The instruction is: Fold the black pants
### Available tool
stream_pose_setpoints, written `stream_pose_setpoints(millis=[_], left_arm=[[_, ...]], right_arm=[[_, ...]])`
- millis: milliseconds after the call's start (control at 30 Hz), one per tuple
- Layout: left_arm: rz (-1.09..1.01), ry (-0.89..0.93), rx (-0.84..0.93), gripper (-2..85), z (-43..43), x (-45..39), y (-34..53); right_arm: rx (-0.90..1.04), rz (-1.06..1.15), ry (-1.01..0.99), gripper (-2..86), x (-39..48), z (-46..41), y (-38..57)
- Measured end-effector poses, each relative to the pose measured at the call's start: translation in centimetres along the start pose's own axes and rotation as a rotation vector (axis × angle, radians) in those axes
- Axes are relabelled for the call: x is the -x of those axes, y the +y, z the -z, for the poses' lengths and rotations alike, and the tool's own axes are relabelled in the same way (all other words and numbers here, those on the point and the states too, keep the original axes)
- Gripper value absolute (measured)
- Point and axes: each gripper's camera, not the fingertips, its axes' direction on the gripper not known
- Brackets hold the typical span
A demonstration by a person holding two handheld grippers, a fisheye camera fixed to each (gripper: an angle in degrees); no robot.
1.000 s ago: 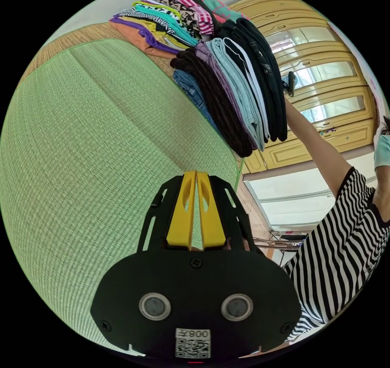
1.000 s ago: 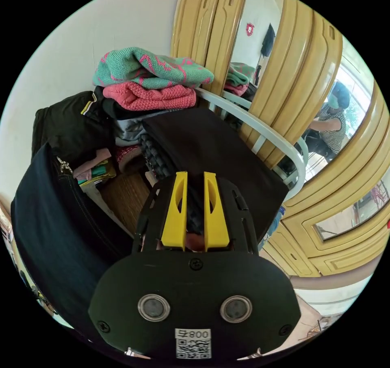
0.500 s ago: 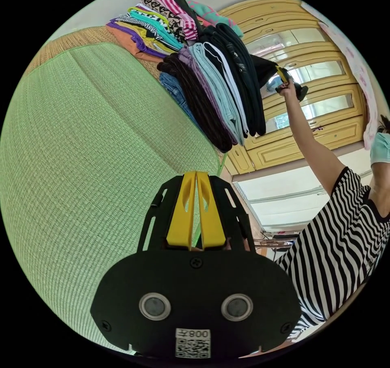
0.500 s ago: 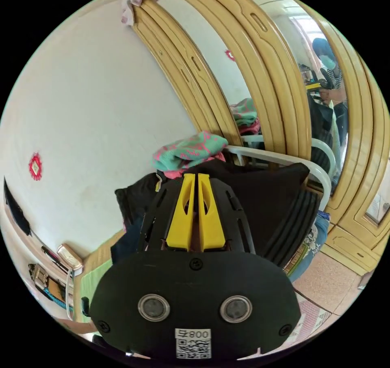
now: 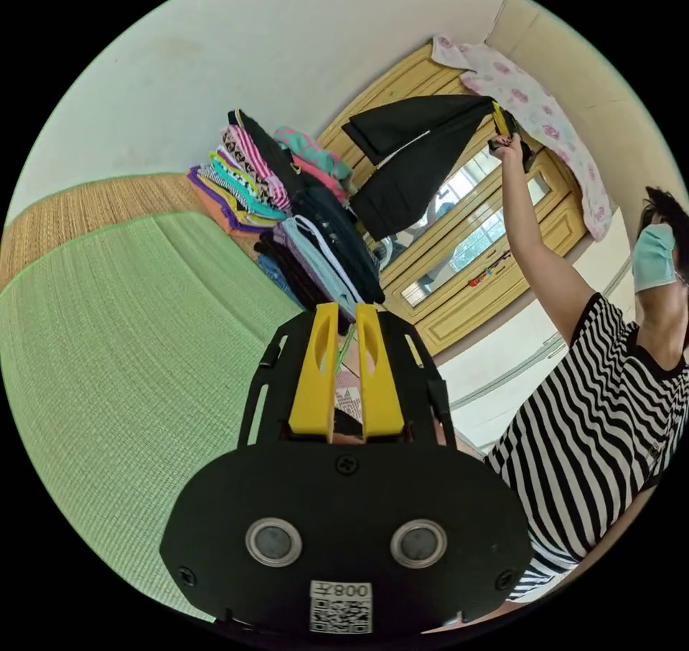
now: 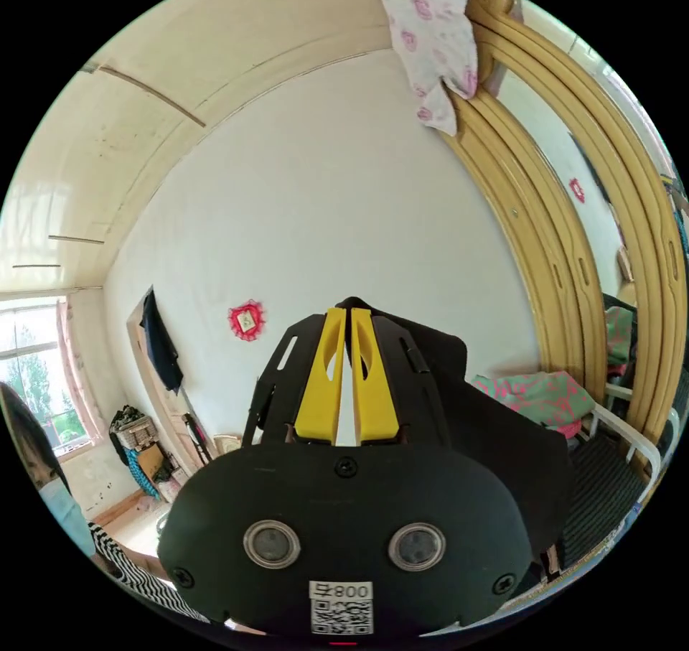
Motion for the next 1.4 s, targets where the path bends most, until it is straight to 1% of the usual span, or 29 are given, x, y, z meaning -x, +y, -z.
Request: stream_pose_setpoints(millis=[133,200,333,367,400,433,467,500,533,667,733,800,933,1067,1133,1233,1300,1333,1400], left_arm=[[-0.134,-0.059,-0.134,10.7,7.5,-6.3,-0.1],[-0.215,-0.145,-0.185,14.5,12.1,-10.6,0.4],[-0.271,-0.258,-0.214,16.9,18.3,-15.1,3.1],[-0.266,-0.321,-0.205,16.7,20.1,-15.7,4.5],[-0.218,-0.432,-0.180,16.2,21.7,-15.9,6.0],[-0.192,-0.481,-0.171,15.8,22.5,-15.9,6.8],[-0.115,-0.569,-0.166,15.1,24.2,-15.7,8.6],[-0.042,-0.610,-0.164,14.4,26.1,-15.3,10.4],[-0.012,-0.618,-0.163,14.4,27.0,-15.1,11.3],[0.218,-0.634,-0.228,14.2,33.3,-13.3,16.8],[0.283,-0.613,-0.267,14.1,35.6,-12.9,18.4],[0.347,-0.637,-0.293,13.9,38.4,-13.0,19.8],[0.391,-0.710,-0.351,13.0,42.9,-14.6,21.0],[0.387,-0.792,-0.456,12.0,49.0,-18.2,22.2],[0.356,-0.830,-0.469,11.7,51.0,-20.0,22.7],[0.293,-0.852,-0.442,11.1,53.0,-22.5,23.8],[0.274,-0.832,-0.382,10.7,53.1,-23.5,24.8],[0.276,-0.820,-0.362,10.9,52.9,-23.5,25.0],[0.327,-0.768,-0.209,11.2,51.3,-22.3,26.2]], right_arm=[[0.030,0.018,-0.157,0.1,7.3,-2.2,0.7],[0.082,0.010,-0.258,0.1,11.7,-4.3,2.9],[0.215,-0.014,-0.407,0.0,17.5,-8.6,8.3],[0.264,-0.029,-0.449,0.0,19.3,-10.3,10.6],[0.318,-0.046,-0.493,0.1,21.1,-12.1,13.1],[0.344,-0.055,-0.515,0.1,21.9,-13.1,14.3],[0.392,-0.080,-0.552,0.1,23.5,-15.0,16.8],[0.440,-0.104,-0.587,0.1,25.2,-17.1,19.3],[0.465,-0.115,-0.601,0.2,26.1,-18.1,20.5],[0.647,-0.113,-0.657,0.4,33.4,-25.6,27.3],[0.717,-0.062,-0.663,0.4,37.1,-28.5,29.3],[0.772,0.000,-0.661,0.4,41.4,-31.8,31.2],[0.785,-0.025,-0.722,0.5,45.2,-36.0,32.6],[0.717,-0.031,-0.772,0.5,46.5,-37.7,32.4],[0.677,-0.052,-0.761,0.5,45.1,-37.5,32.8],[0.646,-0.131,-0.637,0.6,39.9,-36.5,35.1],[0.701,-0.234,-0.449,0.7,33.9,-35.7,39.2],[0.722,-0.265,-0.398,0.7,32.2,-35.5,40.5],[0.844,-0.375,-0.139,0.7,25.8,-34.4,47.2]])
